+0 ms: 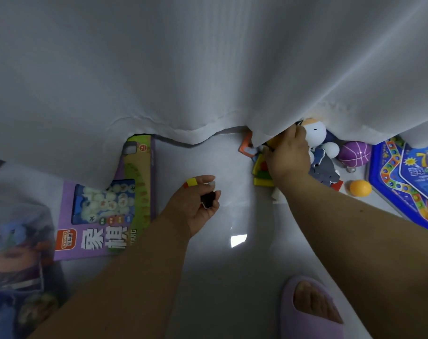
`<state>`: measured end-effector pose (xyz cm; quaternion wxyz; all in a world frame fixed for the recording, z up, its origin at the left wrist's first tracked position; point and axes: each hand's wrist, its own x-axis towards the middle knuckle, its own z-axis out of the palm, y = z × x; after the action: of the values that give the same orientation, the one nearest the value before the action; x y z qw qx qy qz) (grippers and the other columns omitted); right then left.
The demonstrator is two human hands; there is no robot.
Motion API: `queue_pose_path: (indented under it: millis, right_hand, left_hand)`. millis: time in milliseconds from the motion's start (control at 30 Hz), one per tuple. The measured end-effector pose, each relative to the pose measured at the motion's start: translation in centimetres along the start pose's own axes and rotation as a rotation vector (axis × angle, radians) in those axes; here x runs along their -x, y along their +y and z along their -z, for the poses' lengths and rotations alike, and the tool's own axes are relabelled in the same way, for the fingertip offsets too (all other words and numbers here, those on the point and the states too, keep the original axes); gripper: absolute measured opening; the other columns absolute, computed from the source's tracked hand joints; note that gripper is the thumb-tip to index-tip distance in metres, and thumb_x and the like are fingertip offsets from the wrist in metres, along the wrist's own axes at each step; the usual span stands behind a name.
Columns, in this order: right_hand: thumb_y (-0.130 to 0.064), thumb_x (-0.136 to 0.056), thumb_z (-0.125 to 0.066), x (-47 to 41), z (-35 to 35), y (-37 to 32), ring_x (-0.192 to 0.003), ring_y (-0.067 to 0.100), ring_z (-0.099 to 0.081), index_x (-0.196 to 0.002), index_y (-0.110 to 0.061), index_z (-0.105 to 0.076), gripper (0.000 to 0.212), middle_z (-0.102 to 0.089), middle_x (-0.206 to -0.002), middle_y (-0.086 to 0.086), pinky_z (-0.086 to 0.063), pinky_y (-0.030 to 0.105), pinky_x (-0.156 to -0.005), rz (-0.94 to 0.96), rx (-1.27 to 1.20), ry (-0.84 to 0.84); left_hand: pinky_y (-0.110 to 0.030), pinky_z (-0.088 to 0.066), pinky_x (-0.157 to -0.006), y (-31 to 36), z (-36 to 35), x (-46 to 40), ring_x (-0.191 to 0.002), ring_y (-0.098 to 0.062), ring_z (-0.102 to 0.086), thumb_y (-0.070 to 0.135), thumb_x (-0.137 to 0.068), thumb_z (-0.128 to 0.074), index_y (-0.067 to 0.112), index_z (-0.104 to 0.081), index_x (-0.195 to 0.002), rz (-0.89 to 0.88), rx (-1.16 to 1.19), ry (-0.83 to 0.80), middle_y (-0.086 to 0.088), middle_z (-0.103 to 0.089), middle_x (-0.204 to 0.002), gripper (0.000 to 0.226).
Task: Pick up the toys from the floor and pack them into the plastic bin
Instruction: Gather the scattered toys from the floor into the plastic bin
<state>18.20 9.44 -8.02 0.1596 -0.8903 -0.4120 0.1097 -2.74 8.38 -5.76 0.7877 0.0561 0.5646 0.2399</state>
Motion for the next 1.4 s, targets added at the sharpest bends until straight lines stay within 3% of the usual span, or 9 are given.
queue_pose_path:
  millis: [133,300,500,700,800,933,1067,1267,1400]
  right_hand:
    - [-0.024,-0.08,-0.064,0.4,1.2,-0.8,-0.103,0.035,-0.052,-0.114,-0.004,-0.048,0.042,-0.052,-0.116,0.016,-0.045,0.043,-0.081,-0.032,-0.039,0.073]
    - [-0.037,-0.073,-0.067,8.2,1.3,-3.1,-0.102,0.028,-0.054,-0.119,-0.011,-0.049,0.056,-0.05,-0.116,0.009,-0.045,0.036,-0.08,-0.079,-0.454,0.072]
    - [-0.044,-0.071,-0.055,13.4,2.8,-7.3,-0.097,0.008,-0.048,-0.119,-0.02,-0.053,0.054,-0.053,-0.116,-0.001,-0.049,0.029,-0.084,0.135,-0.614,-0.226]
    - [-0.059,-0.078,-0.044,15.5,6.5,-10.7,-0.111,0.016,-0.053,-0.132,-0.02,-0.047,0.067,-0.055,-0.127,0.001,-0.047,0.032,-0.093,0.364,-0.655,-0.28]
    - [-0.067,-0.077,-0.04,17.7,8.3,-12.9,-0.098,0.01,-0.054,-0.13,-0.021,-0.047,0.07,-0.055,-0.121,-0.005,-0.046,0.02,-0.079,0.454,-0.723,-0.327]
    - [-0.048,-0.084,-0.055,21.6,10.0,-17.3,-0.085,0.008,-0.051,-0.13,-0.019,-0.048,0.054,-0.053,-0.105,-0.007,-0.04,0.022,-0.074,0.529,-0.755,-0.437]
    - [-0.033,-0.091,-0.058,27.3,11.8,-22.6,-0.09,0.013,-0.054,-0.128,-0.016,-0.051,0.041,-0.057,-0.109,-0.001,-0.046,0.031,-0.082,0.698,-0.741,-0.678]
    - [-0.032,-0.093,-0.052,31.7,12.4,-23.9,-0.092,0.015,-0.055,-0.125,-0.021,-0.053,0.034,-0.054,-0.102,-0.007,-0.053,0.039,-0.086,0.645,-0.679,-0.886]
    - [-0.024,-0.093,-0.051,30.4,12.8,-21.5,-0.082,0.011,-0.056,-0.112,-0.017,-0.058,0.021,-0.059,-0.094,-0.005,-0.045,0.016,-0.07,0.536,-0.646,-0.72]
  left_hand:
    - [-0.018,-0.046,-0.046,0.1,-0.4,0.1,-0.07,-0.016,-0.057,0.013,-0.088,-0.064,0.013,-0.064,-0.088,0.005,-0.042,-0.002,-0.005,-0.054,-0.081,0.001]
    - [-0.016,-0.046,-0.047,0.7,-0.9,1.1,-0.067,-0.013,-0.055,0.039,-0.087,-0.063,0.015,-0.065,-0.097,0.014,-0.104,0.004,-0.004,-0.053,-0.088,0.026]
    - [-0.039,-0.053,-0.092,2.8,0.3,4.7,-0.105,-0.027,-0.066,0.048,-0.074,-0.071,0.003,-0.056,-0.126,0.12,-0.08,-0.23,-0.016,-0.063,-0.123,0.07]
    - [-0.035,-0.058,-0.075,6.3,1.6,11.1,-0.095,-0.026,-0.065,0.03,-0.08,-0.069,0.009,-0.056,-0.126,-0.02,-0.105,-0.088,-0.016,-0.062,-0.118,0.052]
    - [-0.03,-0.058,-0.068,9.4,3.3,16.1,-0.095,-0.024,-0.063,0.033,-0.068,-0.074,0.012,-0.058,-0.122,-0.097,-0.327,-0.034,-0.014,-0.061,-0.119,0.061]
    - [-0.025,-0.056,-0.051,12.3,7.5,23.8,-0.077,-0.019,-0.06,0.028,-0.082,-0.065,0.018,-0.061,-0.087,-0.224,-0.458,0.174,-0.009,-0.06,-0.091,0.012]
    - [-0.026,-0.056,-0.05,13.0,14.3,31.1,-0.07,-0.02,-0.064,0.026,-0.088,-0.062,0.016,-0.06,-0.087,-0.271,-0.506,0.376,-0.01,-0.059,-0.093,0.011]
    - [-0.038,-0.033,-0.1,10.5,20.6,35.2,-0.107,-0.025,-0.048,0.043,-0.091,-0.053,0.021,-0.053,-0.108,-0.439,-0.453,0.723,-0.003,-0.052,-0.117,0.028]
    - [-0.04,-0.026,-0.113,10.4,19.8,34.9,-0.137,-0.026,-0.033,0.053,-0.087,-0.052,0.022,-0.039,-0.143,-0.577,-0.401,0.68,-0.006,-0.031,-0.153,0.065]
